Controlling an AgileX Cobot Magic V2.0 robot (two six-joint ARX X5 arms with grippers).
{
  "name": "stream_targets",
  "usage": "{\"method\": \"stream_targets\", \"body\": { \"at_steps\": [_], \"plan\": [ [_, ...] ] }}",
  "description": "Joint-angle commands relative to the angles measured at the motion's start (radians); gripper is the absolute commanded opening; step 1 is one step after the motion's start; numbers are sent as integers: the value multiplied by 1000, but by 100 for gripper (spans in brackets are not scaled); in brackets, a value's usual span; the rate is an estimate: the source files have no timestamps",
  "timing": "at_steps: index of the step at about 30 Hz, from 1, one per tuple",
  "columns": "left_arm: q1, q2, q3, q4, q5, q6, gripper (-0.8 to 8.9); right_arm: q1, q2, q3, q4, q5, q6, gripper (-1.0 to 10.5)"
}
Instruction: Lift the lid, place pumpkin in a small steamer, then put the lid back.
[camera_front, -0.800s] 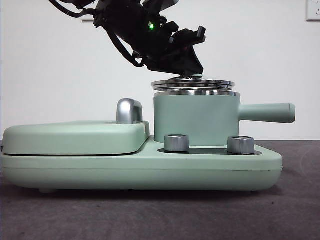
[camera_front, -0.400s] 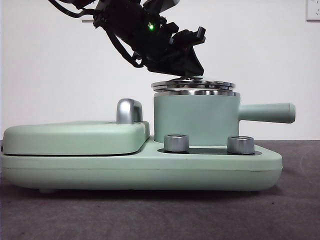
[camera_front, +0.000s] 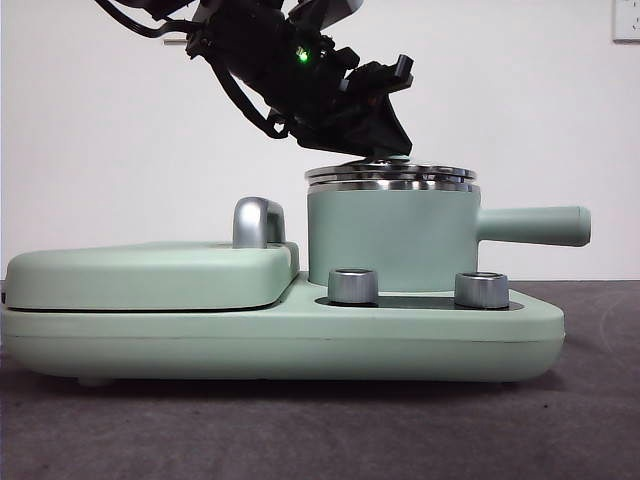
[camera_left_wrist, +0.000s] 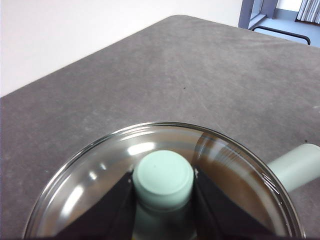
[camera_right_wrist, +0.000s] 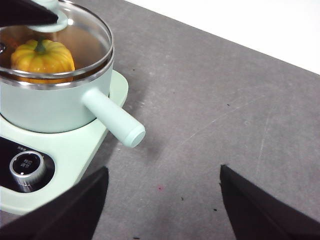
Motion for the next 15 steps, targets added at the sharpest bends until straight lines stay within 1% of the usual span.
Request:
{"method": "stream_targets", "body": {
  "at_steps": [1, 15],
  "plan": [
    [-10, -12, 14, 33, 6, -5, 15, 7, 5, 3, 10, 4, 17, 345],
    [-10, 13, 13, 57, 26, -19, 15, 7, 5, 3, 10, 4, 17, 345]
  ]
}}
